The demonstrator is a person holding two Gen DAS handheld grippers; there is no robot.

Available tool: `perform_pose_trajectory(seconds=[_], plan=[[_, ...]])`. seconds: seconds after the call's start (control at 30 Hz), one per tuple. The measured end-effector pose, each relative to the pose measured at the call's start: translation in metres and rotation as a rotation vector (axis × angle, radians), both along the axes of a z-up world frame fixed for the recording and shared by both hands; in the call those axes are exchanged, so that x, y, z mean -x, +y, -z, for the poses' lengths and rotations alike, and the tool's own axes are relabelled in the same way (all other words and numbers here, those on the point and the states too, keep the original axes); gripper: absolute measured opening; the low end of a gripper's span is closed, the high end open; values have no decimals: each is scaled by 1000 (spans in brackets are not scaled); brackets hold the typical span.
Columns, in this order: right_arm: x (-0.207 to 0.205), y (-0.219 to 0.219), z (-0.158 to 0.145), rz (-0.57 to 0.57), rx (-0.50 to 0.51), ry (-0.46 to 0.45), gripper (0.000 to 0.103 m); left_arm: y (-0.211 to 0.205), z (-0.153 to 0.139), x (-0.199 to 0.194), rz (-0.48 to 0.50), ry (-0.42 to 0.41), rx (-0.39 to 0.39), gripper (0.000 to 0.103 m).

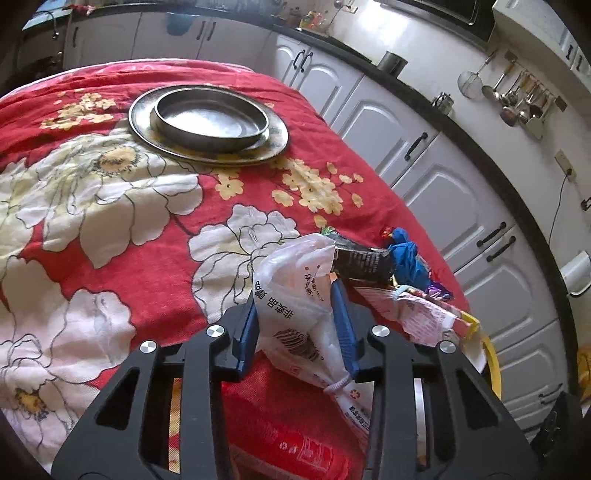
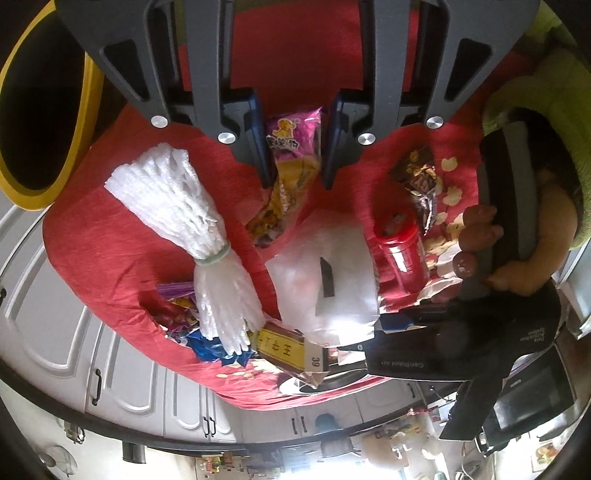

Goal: Collect trash
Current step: 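Grasp the white printed plastic bag with the left tool while the right tool grasps the pink snack wrapper, then lift both held items and carry them over the yellow-rimmed bin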

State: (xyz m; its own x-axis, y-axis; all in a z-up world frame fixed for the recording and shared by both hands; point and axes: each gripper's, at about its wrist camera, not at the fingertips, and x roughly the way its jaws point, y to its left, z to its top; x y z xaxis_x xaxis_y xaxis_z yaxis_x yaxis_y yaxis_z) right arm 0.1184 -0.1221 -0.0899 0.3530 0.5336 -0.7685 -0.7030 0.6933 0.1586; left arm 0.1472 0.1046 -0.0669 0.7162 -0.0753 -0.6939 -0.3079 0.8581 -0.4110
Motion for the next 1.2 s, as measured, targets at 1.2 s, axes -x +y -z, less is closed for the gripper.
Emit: perform_pose_trajectory(seconds=[1.2], plan=[[15, -39, -71, 9, -142, -127, 25, -12, -89, 52, -8, -253, -108, 28]])
